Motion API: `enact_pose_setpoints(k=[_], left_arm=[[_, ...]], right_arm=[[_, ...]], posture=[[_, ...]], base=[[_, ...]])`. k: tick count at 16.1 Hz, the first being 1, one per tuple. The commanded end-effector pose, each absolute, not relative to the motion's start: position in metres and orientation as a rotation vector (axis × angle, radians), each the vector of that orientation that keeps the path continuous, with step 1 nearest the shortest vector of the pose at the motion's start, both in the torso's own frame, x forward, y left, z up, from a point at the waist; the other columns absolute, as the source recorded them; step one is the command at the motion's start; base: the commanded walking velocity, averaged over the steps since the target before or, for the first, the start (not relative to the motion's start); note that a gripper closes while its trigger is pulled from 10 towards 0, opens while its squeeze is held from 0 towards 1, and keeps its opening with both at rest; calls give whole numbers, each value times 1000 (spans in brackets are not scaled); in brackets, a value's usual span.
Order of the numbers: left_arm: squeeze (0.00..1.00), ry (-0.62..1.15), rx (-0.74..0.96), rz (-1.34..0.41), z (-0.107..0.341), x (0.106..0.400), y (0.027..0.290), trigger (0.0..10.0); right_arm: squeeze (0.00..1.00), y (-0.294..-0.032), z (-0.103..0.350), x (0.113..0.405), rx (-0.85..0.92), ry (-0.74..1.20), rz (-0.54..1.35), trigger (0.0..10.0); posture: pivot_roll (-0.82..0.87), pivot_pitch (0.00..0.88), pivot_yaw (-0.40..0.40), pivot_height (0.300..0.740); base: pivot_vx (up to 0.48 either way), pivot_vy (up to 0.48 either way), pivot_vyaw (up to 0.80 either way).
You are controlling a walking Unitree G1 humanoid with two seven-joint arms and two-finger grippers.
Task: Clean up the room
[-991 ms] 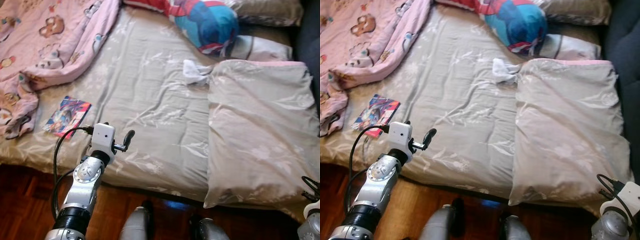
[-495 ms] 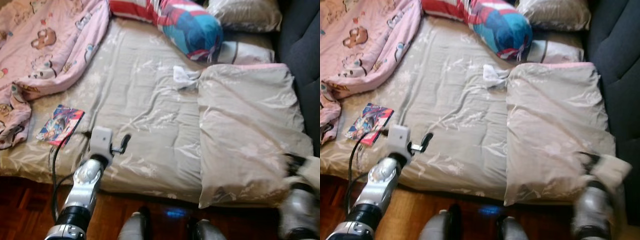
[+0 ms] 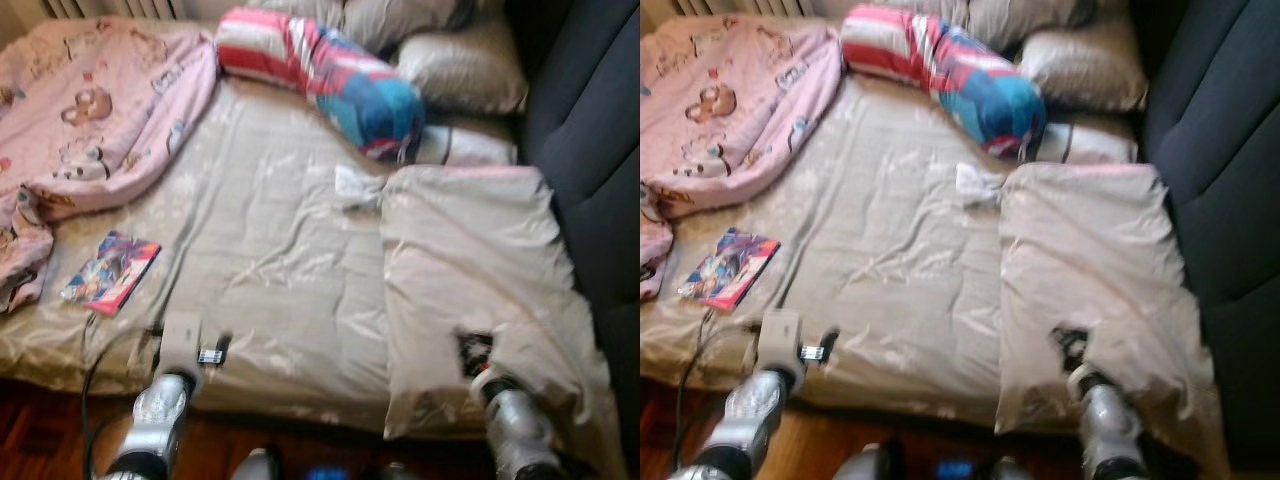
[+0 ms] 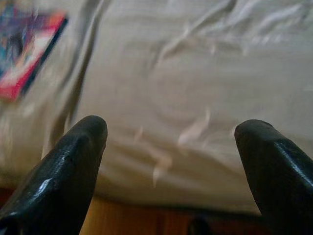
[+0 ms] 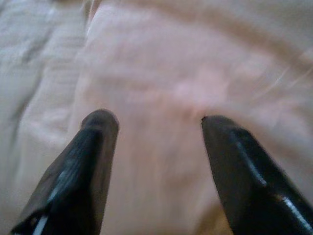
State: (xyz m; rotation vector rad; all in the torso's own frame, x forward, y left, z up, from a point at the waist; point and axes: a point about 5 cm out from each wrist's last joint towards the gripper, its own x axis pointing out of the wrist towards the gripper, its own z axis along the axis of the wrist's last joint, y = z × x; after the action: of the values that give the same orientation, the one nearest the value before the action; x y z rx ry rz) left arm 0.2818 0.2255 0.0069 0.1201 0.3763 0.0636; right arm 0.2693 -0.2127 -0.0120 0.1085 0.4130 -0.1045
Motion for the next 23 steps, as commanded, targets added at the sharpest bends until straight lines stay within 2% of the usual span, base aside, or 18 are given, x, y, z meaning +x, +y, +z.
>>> enact_pose_setpoints(k=[1,4,9,11,23], left_arm=[[0,498,107,93,-15,262,229,10000],[0,664,90,110,-44,233,223,10000],[0,748,89,79,-58,216,214,10000],[0,761,95,69,-60,213,212,10000],[0,832,97,80,-69,200,214,10000]], right_arm=[[0,-208,-29,254,98,526,-90,10000],[0,-198,-51,232,94,684,-87,10000],[0,-191,-69,206,112,778,-104,10000],[0,-190,-72,200,124,787,-114,10000],[0,-185,-76,195,113,823,-99,10000]], posture=[[100,120,-33,740],[127,116,-34,740],[126,149,-24,740],[125,164,-19,740],[140,146,-21,740]], base=[[0,0,0],[0,0,0],[0,0,0],[0,337,0],[0,335,0]])
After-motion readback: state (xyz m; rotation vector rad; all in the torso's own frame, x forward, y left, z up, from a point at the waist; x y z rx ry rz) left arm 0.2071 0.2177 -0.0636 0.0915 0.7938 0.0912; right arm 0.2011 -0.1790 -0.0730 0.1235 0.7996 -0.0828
